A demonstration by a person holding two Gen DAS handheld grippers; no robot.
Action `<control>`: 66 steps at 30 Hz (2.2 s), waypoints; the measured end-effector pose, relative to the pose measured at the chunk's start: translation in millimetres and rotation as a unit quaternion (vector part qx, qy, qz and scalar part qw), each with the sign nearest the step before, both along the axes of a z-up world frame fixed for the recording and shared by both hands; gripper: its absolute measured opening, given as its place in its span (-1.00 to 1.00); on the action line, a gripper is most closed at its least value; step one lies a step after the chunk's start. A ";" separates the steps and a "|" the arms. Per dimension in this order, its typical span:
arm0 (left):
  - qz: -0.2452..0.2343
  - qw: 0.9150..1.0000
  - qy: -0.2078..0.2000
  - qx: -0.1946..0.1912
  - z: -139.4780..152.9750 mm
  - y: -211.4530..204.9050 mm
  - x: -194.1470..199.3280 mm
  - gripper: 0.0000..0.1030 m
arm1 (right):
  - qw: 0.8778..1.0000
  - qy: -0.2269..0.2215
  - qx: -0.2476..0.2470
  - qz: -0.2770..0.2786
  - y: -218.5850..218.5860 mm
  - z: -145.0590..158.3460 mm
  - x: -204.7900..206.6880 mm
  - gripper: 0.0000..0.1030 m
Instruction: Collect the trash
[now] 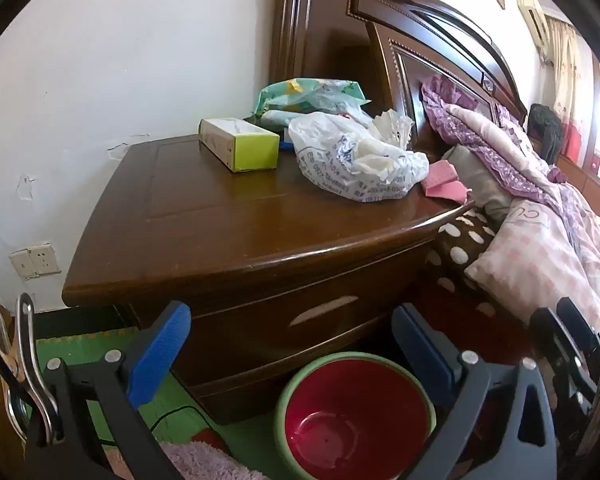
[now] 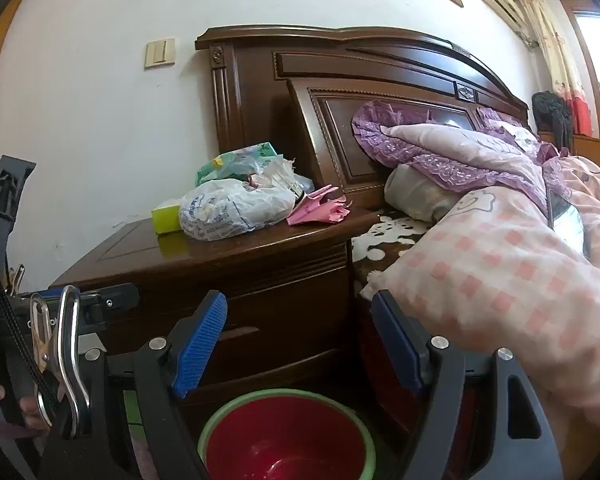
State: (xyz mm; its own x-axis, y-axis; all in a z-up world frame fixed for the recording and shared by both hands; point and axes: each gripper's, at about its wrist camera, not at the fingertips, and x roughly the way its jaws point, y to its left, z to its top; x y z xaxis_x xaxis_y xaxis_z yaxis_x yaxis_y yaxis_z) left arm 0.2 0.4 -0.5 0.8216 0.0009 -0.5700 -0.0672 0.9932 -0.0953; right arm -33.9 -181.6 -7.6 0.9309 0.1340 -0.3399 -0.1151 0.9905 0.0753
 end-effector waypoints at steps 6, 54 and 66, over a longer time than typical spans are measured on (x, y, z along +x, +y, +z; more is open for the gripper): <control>-0.006 1.000 0.003 0.008 -1.7 7.0 -1.0 0.99 | 1.000 0.002 0.000 0.000 -3.9 -1.1 0.7 0.49; 0.001 1.000 0.017 0.008 -3.8 -1.1 0.6 0.99 | 1.000 0.002 0.019 -0.002 -9.6 0.6 -1.2 0.49; -0.007 1.000 0.016 0.009 11.7 -6.9 0.8 0.99 | 1.000 -0.007 -0.002 -0.003 -7.1 2.3 -6.2 0.49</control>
State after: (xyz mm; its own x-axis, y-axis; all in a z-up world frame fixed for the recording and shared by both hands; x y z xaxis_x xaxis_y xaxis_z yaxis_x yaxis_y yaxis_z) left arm 1.0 -6.5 11.1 0.8033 0.0008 -0.5956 -0.0569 0.9955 -0.0754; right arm -40.1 -188.6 -5.3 0.9359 0.1273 -0.3283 -0.1107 0.9915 0.0689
